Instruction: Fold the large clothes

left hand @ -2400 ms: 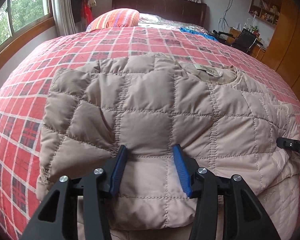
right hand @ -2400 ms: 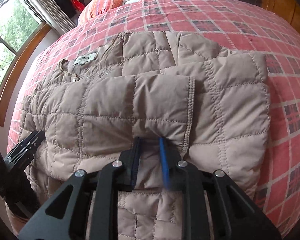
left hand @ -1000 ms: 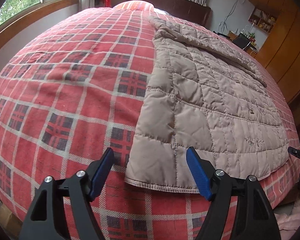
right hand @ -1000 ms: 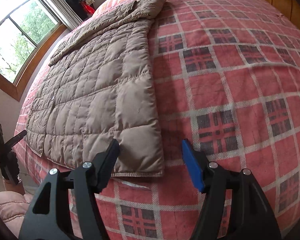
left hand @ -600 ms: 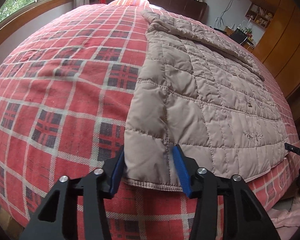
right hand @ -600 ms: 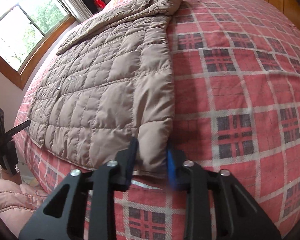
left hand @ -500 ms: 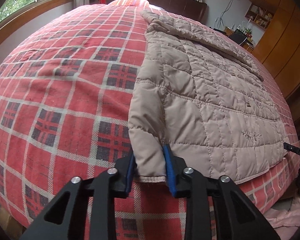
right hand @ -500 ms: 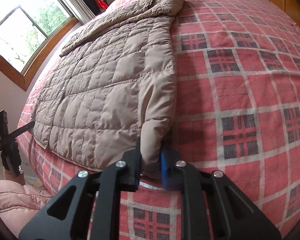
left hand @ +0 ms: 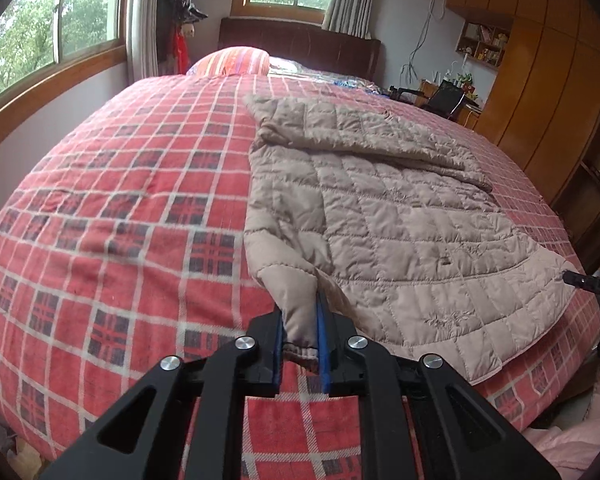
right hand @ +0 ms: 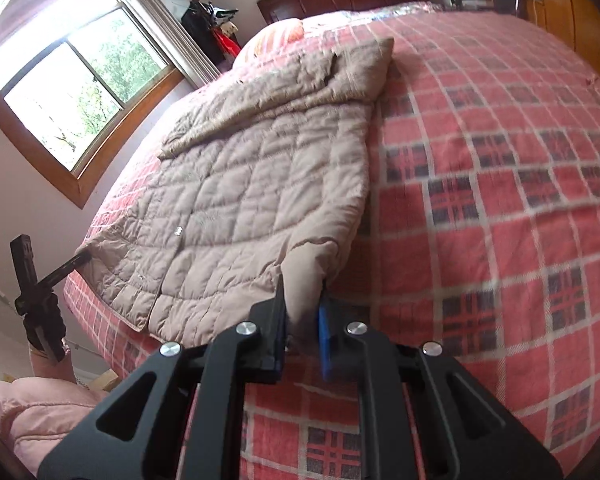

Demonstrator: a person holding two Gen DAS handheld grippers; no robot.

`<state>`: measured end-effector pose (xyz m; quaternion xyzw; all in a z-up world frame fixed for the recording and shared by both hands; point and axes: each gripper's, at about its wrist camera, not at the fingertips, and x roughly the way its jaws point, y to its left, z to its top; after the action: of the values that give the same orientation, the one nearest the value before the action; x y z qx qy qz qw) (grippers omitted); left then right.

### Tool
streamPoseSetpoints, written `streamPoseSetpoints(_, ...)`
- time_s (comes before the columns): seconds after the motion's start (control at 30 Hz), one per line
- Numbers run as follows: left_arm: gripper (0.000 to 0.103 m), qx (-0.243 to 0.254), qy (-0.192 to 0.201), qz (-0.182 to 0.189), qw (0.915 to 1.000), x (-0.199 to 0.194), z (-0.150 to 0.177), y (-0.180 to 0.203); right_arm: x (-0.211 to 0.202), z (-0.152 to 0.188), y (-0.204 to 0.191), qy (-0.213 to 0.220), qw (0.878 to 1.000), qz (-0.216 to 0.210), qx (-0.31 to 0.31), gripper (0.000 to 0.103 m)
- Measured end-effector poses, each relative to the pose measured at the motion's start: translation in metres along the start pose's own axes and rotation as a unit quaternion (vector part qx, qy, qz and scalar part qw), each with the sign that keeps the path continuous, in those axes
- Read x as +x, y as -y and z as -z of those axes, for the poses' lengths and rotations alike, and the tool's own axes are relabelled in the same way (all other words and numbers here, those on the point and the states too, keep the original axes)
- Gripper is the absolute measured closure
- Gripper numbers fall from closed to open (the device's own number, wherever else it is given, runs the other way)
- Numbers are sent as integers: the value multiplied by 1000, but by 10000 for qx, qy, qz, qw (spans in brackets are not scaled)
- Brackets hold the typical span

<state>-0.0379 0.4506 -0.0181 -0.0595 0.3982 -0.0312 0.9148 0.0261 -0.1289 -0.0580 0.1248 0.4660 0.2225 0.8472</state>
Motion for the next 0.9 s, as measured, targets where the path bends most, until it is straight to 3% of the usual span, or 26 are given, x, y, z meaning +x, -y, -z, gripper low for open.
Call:
streamPoseSetpoints(0.37,90,117,583,-170,9981,20,-85,2,0,-82,-2,174,9998,56,-44,91)
streamPoseSetpoints(0.6,90,-299,496,-200,9981,65,-127,-19,22,-132,8,78,9997,25,208,91)
streamPoseSetpoints(0.9,90,-664,173,-203,9974,128,-157,-37,73,-185,29,-219,9982,-1,567,91)
